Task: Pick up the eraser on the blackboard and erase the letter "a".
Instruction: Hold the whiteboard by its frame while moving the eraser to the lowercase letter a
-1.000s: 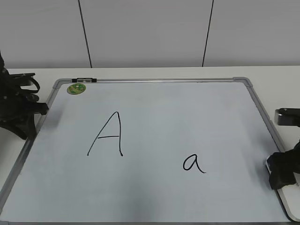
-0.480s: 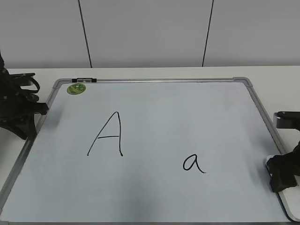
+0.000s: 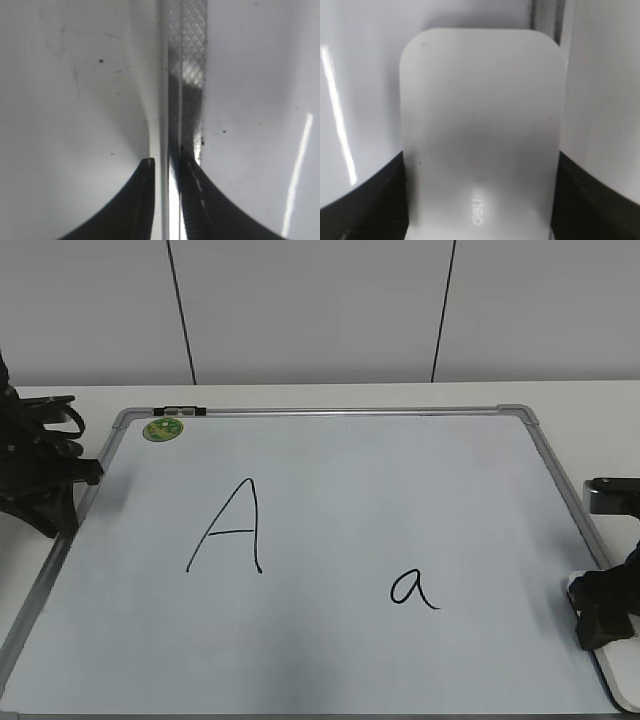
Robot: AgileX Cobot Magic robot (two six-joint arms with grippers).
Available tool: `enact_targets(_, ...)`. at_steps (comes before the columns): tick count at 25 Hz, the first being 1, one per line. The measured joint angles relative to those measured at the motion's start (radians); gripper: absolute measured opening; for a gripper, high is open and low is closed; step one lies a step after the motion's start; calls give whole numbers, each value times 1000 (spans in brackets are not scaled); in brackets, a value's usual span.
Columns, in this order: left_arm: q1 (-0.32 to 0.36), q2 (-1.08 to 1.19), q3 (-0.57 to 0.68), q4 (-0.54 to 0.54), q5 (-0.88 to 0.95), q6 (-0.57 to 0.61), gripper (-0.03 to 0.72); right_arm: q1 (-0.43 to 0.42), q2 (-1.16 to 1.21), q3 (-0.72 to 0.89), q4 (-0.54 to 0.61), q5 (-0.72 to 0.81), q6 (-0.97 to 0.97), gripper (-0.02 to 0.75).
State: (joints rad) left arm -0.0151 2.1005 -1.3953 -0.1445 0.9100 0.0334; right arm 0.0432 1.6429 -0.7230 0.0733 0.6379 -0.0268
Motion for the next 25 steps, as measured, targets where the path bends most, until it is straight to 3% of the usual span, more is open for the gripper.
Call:
enact_targets(4, 0, 0, 0, 0, 0, 0, 148, 0, 2, -6, 12, 16, 0, 540)
enact_targets(14, 0, 0, 0, -2, 0, 0, 153, 5, 12, -171, 22, 231, 0, 540)
enact_targets(25, 0, 0, 0, -5, 0, 0, 155, 198, 132, -394, 8, 321, 0, 540)
